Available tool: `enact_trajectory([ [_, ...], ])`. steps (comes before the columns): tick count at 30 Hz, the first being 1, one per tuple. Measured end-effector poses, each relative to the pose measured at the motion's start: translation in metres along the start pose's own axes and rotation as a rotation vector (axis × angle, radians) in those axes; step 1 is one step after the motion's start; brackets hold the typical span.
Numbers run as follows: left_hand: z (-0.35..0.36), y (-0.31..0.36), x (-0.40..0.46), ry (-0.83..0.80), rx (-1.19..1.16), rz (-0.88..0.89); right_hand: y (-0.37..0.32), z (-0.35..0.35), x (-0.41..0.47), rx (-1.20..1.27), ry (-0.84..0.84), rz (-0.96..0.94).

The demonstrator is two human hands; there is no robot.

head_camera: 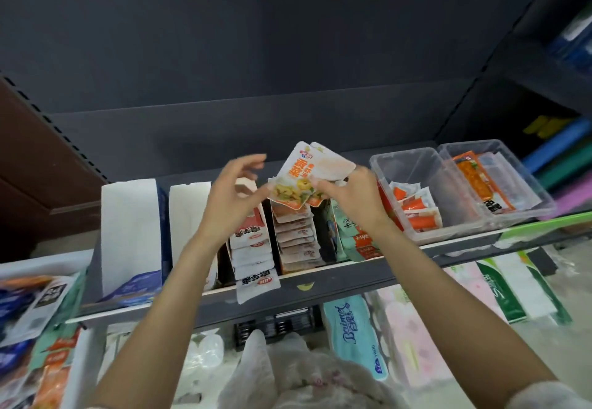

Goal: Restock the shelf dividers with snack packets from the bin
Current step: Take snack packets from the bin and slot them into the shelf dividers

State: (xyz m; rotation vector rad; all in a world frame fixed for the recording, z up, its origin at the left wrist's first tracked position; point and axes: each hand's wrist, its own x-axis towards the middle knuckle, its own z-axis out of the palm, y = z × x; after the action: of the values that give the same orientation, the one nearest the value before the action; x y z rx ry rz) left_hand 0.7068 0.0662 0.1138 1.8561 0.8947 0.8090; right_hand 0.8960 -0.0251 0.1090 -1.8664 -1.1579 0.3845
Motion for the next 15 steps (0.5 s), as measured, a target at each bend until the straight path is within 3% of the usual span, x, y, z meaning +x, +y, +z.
enact_trajectory([
  [3,0.006,-0.002,0.025,-0.215,0.239,0.187,-0.006,-0.004,0.005,-0.092,-0.022,-0.018],
  [7,0.02,-0.016,0.038,-0.084,0.261,0.217,-0.001,-0.004,0.009,0.016,-0.02,0.066],
  [11,0.022,-0.035,0.03,0.061,0.261,0.108,0.012,-0.01,0.012,0.369,0.018,0.214],
  [15,0.019,-0.046,0.025,0.075,0.365,0.132,0.014,-0.014,0.015,0.512,0.011,0.216],
])
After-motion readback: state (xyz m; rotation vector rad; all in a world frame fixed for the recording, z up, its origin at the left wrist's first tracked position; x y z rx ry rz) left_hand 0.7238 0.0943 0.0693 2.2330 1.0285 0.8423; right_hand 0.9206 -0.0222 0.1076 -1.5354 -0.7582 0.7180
